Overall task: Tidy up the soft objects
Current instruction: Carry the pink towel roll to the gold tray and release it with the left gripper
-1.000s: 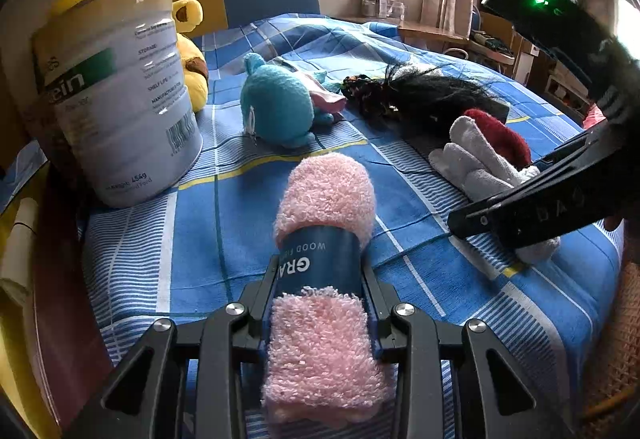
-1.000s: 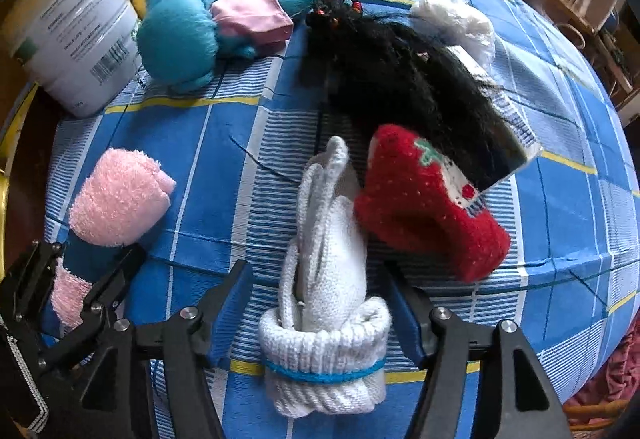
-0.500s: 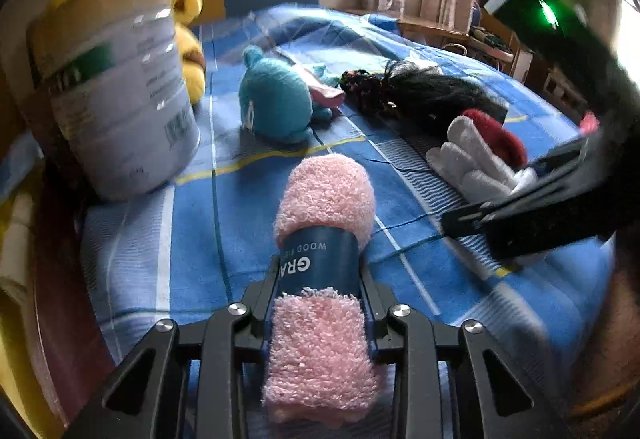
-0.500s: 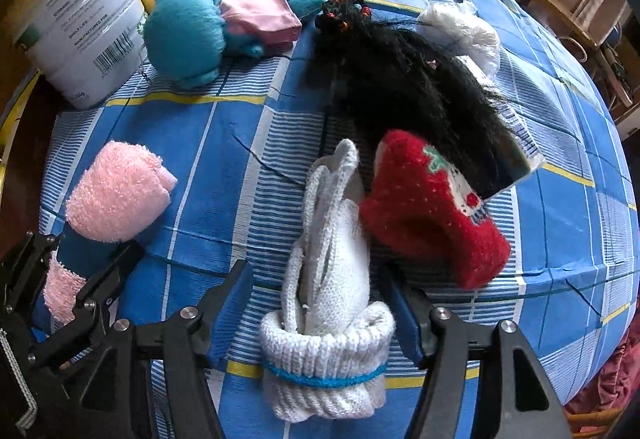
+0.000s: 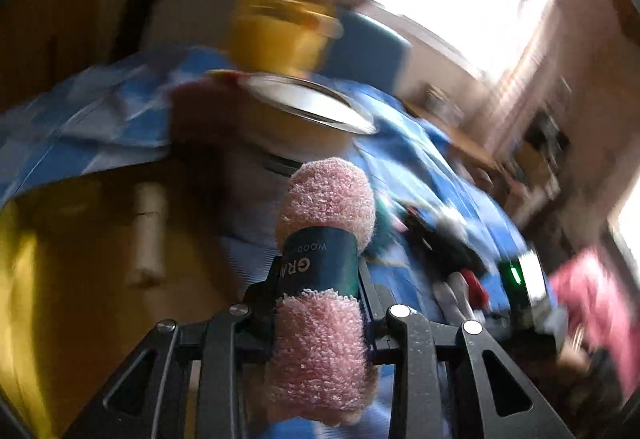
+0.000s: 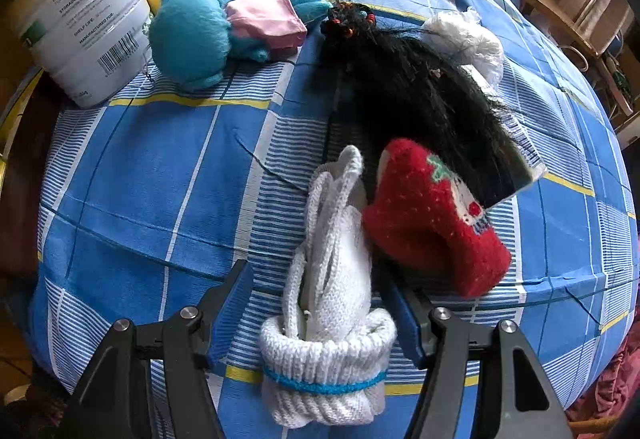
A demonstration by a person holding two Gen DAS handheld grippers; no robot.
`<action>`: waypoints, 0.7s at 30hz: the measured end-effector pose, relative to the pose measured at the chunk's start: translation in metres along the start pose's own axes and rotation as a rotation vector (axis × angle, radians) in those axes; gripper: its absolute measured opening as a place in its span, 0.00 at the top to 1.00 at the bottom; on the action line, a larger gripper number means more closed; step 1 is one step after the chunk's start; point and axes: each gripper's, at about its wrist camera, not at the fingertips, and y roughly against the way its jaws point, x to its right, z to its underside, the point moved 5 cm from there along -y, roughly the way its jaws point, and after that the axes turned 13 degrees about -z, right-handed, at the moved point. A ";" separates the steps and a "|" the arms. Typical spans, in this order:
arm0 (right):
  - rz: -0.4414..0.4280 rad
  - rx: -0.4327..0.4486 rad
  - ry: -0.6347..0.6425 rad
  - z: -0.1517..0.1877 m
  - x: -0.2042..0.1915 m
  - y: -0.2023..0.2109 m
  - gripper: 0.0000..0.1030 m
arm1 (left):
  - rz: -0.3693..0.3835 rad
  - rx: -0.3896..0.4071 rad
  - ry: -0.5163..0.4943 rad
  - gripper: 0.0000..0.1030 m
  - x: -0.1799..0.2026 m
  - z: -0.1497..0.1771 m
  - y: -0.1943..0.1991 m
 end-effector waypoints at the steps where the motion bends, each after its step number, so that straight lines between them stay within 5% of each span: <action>1: 0.002 0.001 0.001 0.000 0.000 0.000 0.36 | -0.045 0.001 0.064 0.69 -0.025 -0.008 -0.001; 8: 0.010 0.006 0.006 0.001 -0.003 0.000 0.36 | -0.174 -0.141 0.354 0.69 -0.127 -0.017 -0.041; 19: 0.014 0.008 0.012 0.001 -0.003 0.000 0.36 | -0.297 -0.259 0.374 0.67 -0.159 -0.021 -0.114; 21: 0.015 0.010 0.012 0.001 -0.004 0.000 0.36 | -0.311 -0.261 0.347 0.54 -0.158 -0.021 -0.118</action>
